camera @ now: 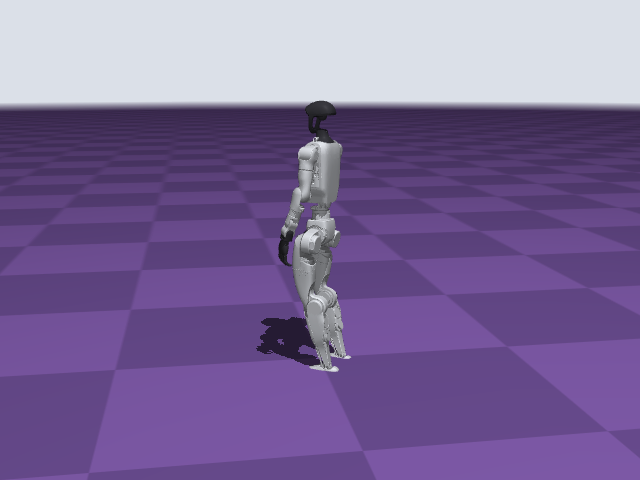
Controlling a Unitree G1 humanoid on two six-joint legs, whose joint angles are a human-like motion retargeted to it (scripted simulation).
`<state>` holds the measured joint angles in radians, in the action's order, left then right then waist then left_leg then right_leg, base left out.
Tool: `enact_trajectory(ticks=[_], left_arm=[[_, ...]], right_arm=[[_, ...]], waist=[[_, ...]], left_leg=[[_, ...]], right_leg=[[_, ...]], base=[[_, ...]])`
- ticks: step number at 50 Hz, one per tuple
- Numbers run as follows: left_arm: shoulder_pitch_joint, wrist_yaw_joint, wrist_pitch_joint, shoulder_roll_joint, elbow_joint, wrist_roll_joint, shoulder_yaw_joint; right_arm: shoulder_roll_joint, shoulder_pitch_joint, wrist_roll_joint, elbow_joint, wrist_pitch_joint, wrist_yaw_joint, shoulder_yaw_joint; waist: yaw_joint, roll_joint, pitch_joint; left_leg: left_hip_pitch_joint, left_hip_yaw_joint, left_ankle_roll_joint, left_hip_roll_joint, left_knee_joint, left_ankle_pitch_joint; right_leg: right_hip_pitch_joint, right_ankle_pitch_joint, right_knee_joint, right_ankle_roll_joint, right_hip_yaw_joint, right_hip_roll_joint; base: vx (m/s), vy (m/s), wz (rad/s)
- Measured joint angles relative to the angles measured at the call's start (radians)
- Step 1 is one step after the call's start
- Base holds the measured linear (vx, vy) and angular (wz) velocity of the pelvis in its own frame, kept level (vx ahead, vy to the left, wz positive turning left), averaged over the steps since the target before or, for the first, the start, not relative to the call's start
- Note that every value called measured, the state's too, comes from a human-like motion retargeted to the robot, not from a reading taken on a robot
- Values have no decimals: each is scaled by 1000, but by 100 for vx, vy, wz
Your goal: Walk
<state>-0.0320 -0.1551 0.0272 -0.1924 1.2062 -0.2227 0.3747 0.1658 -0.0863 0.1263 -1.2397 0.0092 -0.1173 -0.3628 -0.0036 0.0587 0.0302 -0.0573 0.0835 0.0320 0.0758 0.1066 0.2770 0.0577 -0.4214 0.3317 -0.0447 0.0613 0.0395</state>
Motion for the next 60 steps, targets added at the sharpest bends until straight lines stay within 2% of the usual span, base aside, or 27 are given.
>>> enact_trajectory(ticks=[25, 40, 45, 51, 57, 60], left_arm=[[-53, -20, -2, -31, 2, 8, -16], [-9, 0, -3, -17, 16, -3, -8], [-62, -15, -7, -54, 32, 4, -27], [-52, 9, -6, -63, 48, 17, -44], [-51, 34, -1, -76, 56, 40, -66], [-42, 39, 0, -74, 65, 54, -77]], right_arm=[[21, -48, -4, 8, 6, -29, 4], [-10, 3, 3, 26, 0, -23, -14], [-1, -45, 4, 25, 1, -46, -2], [-17, -32, 22, 19, -3, -43, -7], [6, -53, 46, 12, -3, -33, -11], [21, -59, 53, 14, -6, -25, -12]], waist=[[-7, -8, 17], [-13, 7, 11], [-13, -4, 8], [8, -12, -17], [61, -46, -50], [87, -52, -55]], left_leg=[[46, -9, -2, -9, 3, 10], [66, -7, -1, -5, 78, 36], [98, -14, -6, -27, 95, 60], [207, 5, -5, -70, 379, 156], [448, 45, 20, -194, 854, 253], [540, 54, 23, -222, 912, 262]], right_leg=[[21, 16, -49, -1, 6, -16], [43, -27, 36, 2, 6, -1], [32, -5, -40, 10, 9, -32], [13, -20, -33, 25, -2, -62], [-8, -32, -33, 42, -22, -131], [-13, -42, -31, 44, -37, -144]], base=[[0, 0, 0], [0, 0, 0], [4, -2, 2], [4, -4, -9], [9, -4, -25], [16, -2, -26]])
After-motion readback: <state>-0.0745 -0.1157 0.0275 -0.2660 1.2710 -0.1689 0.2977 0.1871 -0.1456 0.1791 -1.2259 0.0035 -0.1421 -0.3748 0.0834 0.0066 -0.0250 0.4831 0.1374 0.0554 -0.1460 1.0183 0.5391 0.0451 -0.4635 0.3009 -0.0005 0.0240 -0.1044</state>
